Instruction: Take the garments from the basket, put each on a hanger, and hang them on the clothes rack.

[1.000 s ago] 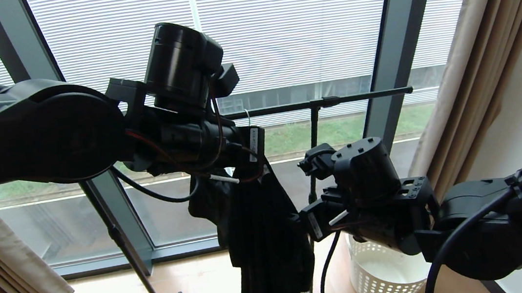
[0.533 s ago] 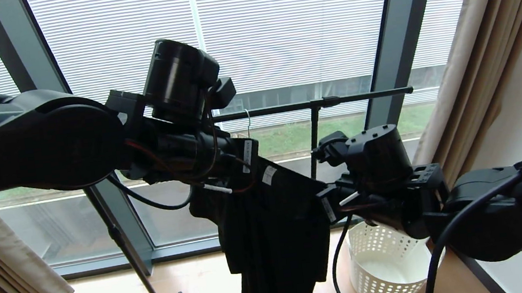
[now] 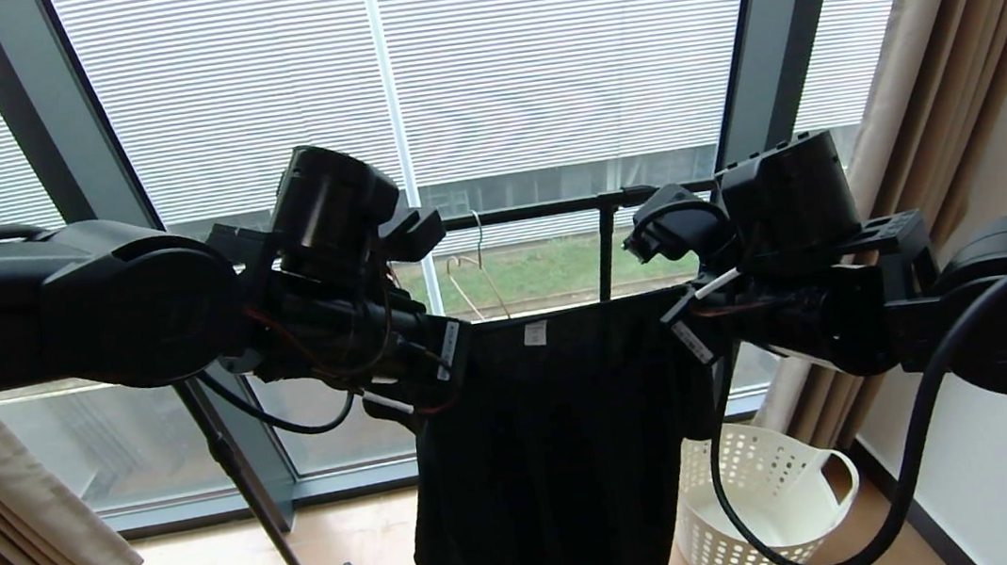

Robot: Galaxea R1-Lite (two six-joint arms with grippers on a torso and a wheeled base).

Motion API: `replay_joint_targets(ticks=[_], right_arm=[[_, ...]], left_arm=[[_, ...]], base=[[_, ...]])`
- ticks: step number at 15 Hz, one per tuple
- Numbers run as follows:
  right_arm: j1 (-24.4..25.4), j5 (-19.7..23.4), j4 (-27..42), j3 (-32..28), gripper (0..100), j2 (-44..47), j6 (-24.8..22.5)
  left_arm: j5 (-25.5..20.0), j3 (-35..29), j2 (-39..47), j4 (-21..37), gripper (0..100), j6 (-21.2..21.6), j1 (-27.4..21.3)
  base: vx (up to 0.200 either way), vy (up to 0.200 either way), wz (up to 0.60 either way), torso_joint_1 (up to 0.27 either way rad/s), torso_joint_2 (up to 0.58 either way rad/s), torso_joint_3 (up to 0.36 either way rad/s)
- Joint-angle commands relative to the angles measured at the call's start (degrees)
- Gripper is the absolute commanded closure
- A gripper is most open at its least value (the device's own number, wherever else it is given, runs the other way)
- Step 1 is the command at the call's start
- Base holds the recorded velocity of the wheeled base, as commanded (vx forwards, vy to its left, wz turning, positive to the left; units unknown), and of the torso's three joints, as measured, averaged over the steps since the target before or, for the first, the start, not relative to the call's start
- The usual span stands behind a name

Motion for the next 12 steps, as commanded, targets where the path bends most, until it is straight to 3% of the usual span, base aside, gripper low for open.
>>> replay_joint_targets(ticks=[1,4,9,11,12], right_arm=[[1.9,-1.7,3.6,-3.4,100,-1.6,-0.5],[2.3,-3.3,5.5,-3.4,100,-2.1,-1.1],[6.7,-2.6,21.1,-4.9,100,-6.4,-5.9],[11.9,-2.3,24.2,-5.4,100,-5.5,-4.3],[15.4,-1.0,25.1,-5.6,100,-4.3,-1.7]], left_arm=[[0.0,-0.3,0.7,-0.1,100,0.1,0.8],[-0.1,-2.2,1.1,-0.7,100,0.0,2.2],[-0.2,-7.2,5.4,-1.1,100,-0.3,2.0],[-1.5,-11.4,7.4,-2.3,100,-0.9,1.9],[-4.4,-13.2,7.5,-2.3,100,-3.3,1.7]], base=[[0.0,0.0,0.0,0.0,0.0,0.0],[0.0,0.0,0.0,0.0,0.0,0.0],[0.0,0.0,0.0,0.0,0.0,0.0],[0.0,0.0,0.0,0.0,0.0,0.0],[0.0,0.0,0.0,0.0,0.0,0.0]])
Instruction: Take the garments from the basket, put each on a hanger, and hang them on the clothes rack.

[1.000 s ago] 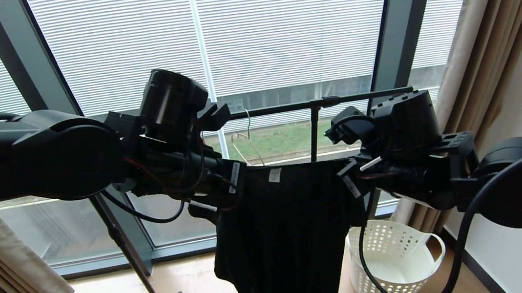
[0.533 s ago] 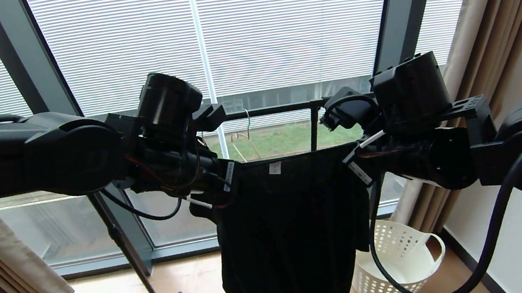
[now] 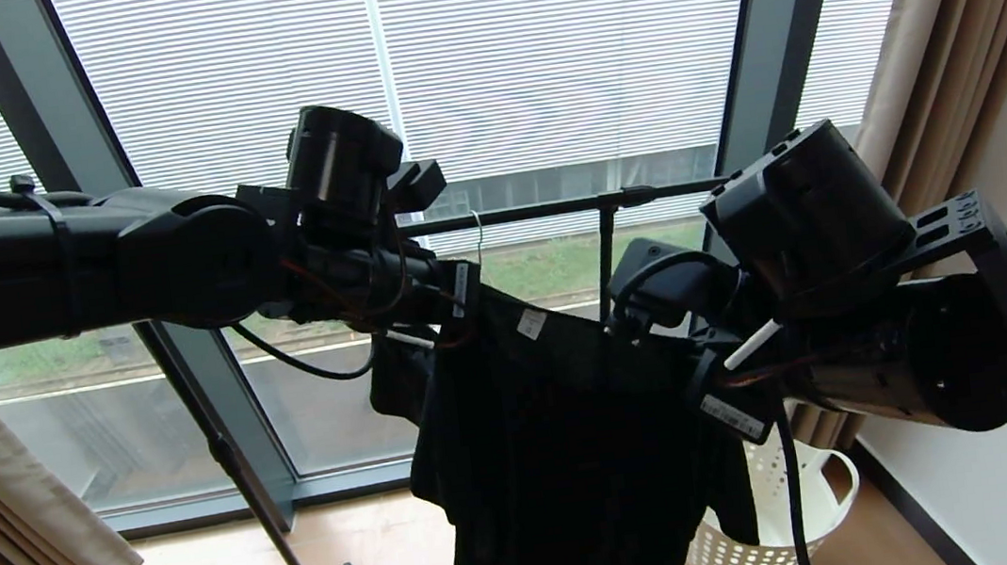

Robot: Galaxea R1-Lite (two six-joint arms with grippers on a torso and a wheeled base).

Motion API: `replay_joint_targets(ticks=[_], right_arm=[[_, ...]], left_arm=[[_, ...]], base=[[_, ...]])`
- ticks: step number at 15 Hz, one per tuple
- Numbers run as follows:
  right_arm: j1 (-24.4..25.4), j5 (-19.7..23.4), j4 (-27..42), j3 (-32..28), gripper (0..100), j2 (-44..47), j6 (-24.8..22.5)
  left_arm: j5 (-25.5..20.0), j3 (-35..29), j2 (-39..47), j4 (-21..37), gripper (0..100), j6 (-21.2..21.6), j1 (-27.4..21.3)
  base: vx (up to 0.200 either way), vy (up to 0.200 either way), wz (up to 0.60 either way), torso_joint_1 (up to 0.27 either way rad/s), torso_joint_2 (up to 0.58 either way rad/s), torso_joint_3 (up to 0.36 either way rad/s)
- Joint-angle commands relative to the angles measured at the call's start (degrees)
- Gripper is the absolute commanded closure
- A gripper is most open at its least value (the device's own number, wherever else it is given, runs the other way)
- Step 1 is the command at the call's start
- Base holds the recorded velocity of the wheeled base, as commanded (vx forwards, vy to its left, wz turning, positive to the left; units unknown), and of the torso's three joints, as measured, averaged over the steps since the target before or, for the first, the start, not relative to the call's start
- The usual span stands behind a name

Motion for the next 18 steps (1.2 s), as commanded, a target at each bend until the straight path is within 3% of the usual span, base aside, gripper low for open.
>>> replay_joint_targets(ticks=[1,5,11,18], right_arm=[[6.2,2.0,1.6,-1.0,100,2.2,3.9],[11.3,9.0,3.1,-6.7,100,5.7,16.2],[15.2,12.3,1.0,-14.7,100,10.2,38.2],[16.1,11.9,-1.6,-17.2,100,11.0,51.0]], left_arm=[[-2.1,-3.4,1.8,-0.1,100,-1.8,-0.7],[-2.4,-6.7,2.6,-0.1,100,-2.1,-0.7],[-2.5,-8.2,3.3,-0.1,100,-2.2,-1.1],[-2.7,-8.4,3.4,-0.1,100,-2.2,-1.9]], base=[[0.0,0.0,0.0,0.0,0.0,0.0],[0.0,0.0,0.0,0.0,0.0,0.0],[0.0,0.0,0.0,0.0,0.0,0.0],[0.0,0.0,0.0,0.0,0.0,0.0]])
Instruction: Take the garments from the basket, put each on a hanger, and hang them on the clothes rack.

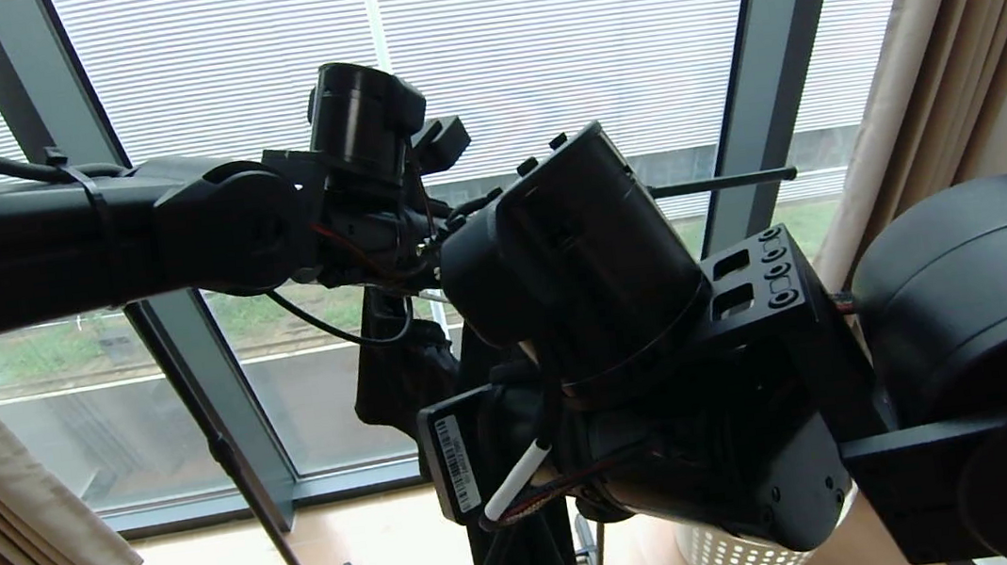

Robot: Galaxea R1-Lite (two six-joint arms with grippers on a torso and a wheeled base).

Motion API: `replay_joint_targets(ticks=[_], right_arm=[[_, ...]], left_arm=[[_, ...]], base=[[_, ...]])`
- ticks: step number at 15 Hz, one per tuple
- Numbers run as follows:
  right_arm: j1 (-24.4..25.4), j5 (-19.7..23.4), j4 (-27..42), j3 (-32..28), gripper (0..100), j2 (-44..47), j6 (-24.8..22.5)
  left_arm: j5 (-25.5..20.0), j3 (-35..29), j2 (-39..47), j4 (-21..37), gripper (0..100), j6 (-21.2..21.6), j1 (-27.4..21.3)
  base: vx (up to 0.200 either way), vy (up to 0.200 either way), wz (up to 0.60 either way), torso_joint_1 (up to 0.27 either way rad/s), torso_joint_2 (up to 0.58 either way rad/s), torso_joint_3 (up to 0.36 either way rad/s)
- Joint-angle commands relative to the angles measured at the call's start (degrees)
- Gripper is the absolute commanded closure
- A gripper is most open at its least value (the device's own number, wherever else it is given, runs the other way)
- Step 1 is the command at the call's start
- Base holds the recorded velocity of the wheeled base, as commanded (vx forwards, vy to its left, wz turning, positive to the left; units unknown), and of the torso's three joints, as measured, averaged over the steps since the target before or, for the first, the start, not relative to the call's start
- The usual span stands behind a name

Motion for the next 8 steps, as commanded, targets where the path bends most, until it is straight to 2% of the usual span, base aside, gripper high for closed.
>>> replay_joint_targets(ticks=[1,2,3,6,7,8], right_arm=[[-0.4,-0.3,0.3,0.9,100,-1.4,0.3],[-0.4,-0.3,0.3,0.9,100,-1.4,0.3],[-3.1,-2.6,0.5,7.2,100,-5.7,-0.3],[-8.0,-7.3,0.3,16.5,100,-11.1,-7.5],[-11.9,-10.3,0.1,19.1,100,-12.4,-10.6],[-15.0,-12.7,0.0,18.9,100,-12.1,-11.5]], left_arm=[[0.1,0.0,0.1,0.1,100,0.0,0.2],[0.1,0.0,0.1,0.1,100,0.0,0.2],[0.3,0.1,-0.2,0.1,100,0.0,0.6],[0.4,0.4,-1.2,0.4,100,0.2,2.3],[0.4,0.3,-1.9,1.2,100,0.8,3.1],[0.4,0.2,-2.7,3.1,100,2.3,3.8]], base=[[0.0,0.0,0.0,0.0,0.0,0.0],[0.0,0.0,0.0,0.0,0.0,0.0],[0.0,0.0,0.0,0.0,0.0,0.0],[0.0,0.0,0.0,0.0,0.0,0.0],[0.0,0.0,0.0,0.0,0.0,0.0],[0.0,0.0,0.0,0.0,0.0,0.0]])
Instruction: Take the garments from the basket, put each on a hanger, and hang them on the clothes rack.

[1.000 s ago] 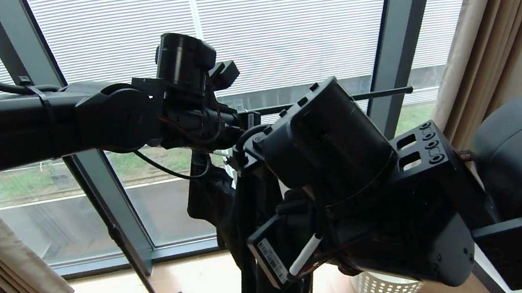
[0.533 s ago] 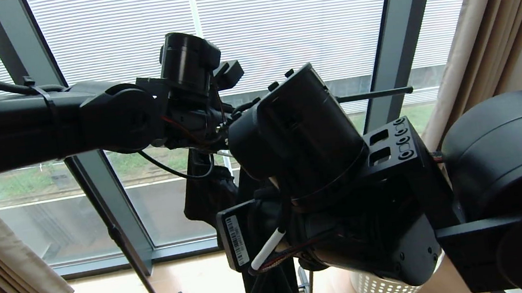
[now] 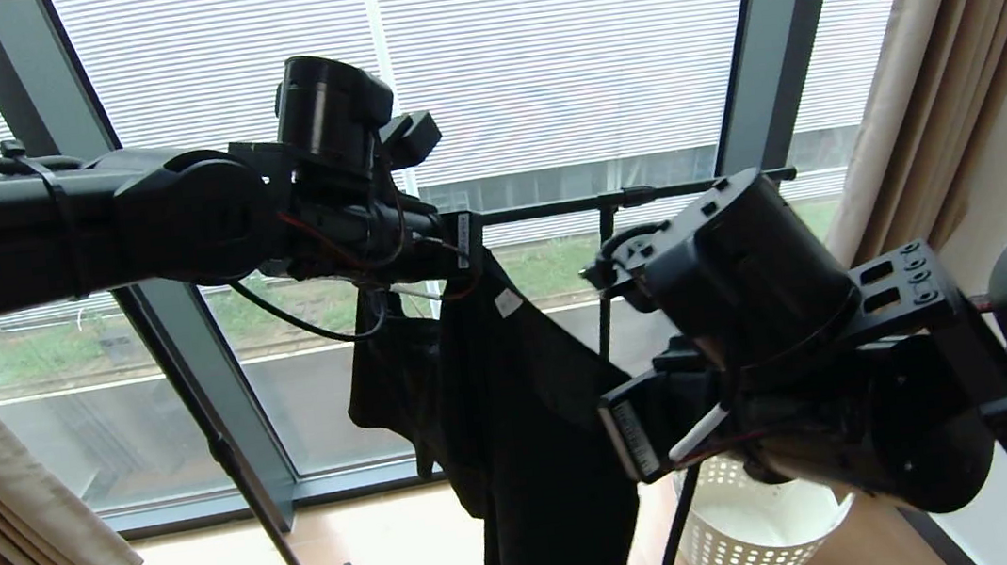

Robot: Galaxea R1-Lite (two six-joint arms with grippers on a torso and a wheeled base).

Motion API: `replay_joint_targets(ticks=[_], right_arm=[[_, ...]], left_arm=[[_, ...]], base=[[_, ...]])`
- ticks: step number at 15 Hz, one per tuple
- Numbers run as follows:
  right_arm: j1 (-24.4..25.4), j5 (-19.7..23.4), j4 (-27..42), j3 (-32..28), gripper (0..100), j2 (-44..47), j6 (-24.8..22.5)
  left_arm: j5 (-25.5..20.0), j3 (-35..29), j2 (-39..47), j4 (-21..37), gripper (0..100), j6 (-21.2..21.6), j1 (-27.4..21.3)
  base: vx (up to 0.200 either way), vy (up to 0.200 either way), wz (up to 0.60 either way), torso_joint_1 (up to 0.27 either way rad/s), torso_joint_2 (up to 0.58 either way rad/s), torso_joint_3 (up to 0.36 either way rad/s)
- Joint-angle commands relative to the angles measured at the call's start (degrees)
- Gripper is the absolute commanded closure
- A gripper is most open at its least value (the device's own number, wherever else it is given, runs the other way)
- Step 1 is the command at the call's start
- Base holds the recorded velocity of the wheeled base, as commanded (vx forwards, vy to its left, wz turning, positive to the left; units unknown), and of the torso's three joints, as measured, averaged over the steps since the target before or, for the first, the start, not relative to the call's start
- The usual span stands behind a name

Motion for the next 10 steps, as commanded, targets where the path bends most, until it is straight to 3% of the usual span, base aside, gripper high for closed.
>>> replay_joint_targets(ticks=[1,3,6,7,8,10], right_arm=[[-7.5,-3.6,-0.4,1.4,100,-2.6,-2.6],[-9.8,-5.1,-1.2,-1.2,100,-0.6,-4.3],[-12.0,-8.8,-3.2,-12.4,100,9.6,-5.3],[-12.0,-8.8,-3.2,-12.4,100,9.6,-5.3],[-12.0,-9.8,-3.3,-20.0,100,15.7,-5.3],[-12.0,-9.7,-3.3,-25.8,100,19.8,-5.3]], left_arm=[[0.2,-0.2,-1.7,3.4,100,2.7,1.5],[0.5,-0.1,-2.5,6.4,100,4.9,2.2],[0.5,0.4,-4.6,15.6,100,10.1,1.9],[0.5,0.4,-4.6,15.6,100,10.1,1.9],[0.4,1.6,-4.9,20.6,100,11.2,0.7],[0.3,2.6,-6.1,22.2,100,10.8,-1.7]], base=[[0.0,0.0,0.0,0.0,0.0,0.0],[0.0,0.0,0.0,0.0,0.0,0.0],[0.0,0.0,0.0,0.0,0.0,0.0],[0.0,0.0,0.0,0.0,0.0,0.0],[0.0,0.0,0.0,0.0,0.0,0.0],[0.0,0.0,0.0,0.0,0.0,0.0]])
